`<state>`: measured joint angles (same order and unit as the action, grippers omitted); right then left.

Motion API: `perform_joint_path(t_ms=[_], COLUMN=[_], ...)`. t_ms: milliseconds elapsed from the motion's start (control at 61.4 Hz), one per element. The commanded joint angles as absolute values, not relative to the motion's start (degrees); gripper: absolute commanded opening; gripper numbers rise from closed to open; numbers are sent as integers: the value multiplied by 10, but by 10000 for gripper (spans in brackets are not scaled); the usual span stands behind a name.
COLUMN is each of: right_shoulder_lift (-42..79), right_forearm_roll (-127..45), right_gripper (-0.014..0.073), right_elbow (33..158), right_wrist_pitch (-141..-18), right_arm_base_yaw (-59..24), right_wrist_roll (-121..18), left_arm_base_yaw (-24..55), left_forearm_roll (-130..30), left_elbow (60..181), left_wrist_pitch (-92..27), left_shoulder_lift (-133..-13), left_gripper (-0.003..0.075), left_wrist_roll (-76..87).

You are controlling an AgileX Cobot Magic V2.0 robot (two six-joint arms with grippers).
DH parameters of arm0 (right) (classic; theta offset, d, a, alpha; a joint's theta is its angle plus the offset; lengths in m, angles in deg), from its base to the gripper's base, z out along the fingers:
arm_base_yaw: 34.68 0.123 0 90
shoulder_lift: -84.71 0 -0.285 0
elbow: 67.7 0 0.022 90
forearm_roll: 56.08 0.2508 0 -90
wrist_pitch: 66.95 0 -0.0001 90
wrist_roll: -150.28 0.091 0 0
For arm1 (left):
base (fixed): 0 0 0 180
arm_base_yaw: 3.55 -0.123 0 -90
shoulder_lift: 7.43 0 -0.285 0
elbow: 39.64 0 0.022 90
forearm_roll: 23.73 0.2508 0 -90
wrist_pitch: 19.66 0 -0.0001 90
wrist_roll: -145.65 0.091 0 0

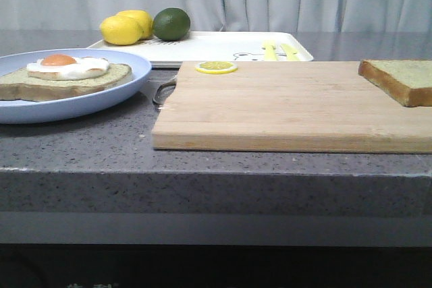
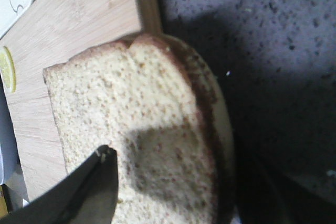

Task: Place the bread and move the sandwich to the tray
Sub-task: 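Grasp the edge of the bread slice with the right gripper, then lift the bread slice and carry it toward the blue plate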

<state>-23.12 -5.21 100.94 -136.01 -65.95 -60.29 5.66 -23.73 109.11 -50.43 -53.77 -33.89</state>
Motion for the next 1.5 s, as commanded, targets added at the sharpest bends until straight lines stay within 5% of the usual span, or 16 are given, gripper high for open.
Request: perform_joint_path(t_ms=[0,423,798,1221,1482], right_shoulder_lift=[-211,-146,-97,34,87], right_forearm_roll=[-32,-19,17,51,233], right_gripper=[392,333,-26,-36,-36], right_elbow=[1019,1019,1019,1019,1019], right_wrist_pitch=[-1438,-1438,-1438,-1438,-1433], right_arm_base_yaw=[-659,-659,-654,-603,-521], right_wrist_roll=[-613,-613,-613,-613,-613], left_arm_base_yaw=[61,61,61,61,61], left_forearm_roll=[-237,-237,-237,-237,-237], left_elbow=[1108,1108,1108,1108,1108], left_wrist_pitch=[-453,-450,-450,-449,-446], left_shoulder_lift=[-540,-540,-540,-540,-540], left_gripper=[416,416,416,416,416], left_wrist_roll=[-344,-344,-344,-344,-344])
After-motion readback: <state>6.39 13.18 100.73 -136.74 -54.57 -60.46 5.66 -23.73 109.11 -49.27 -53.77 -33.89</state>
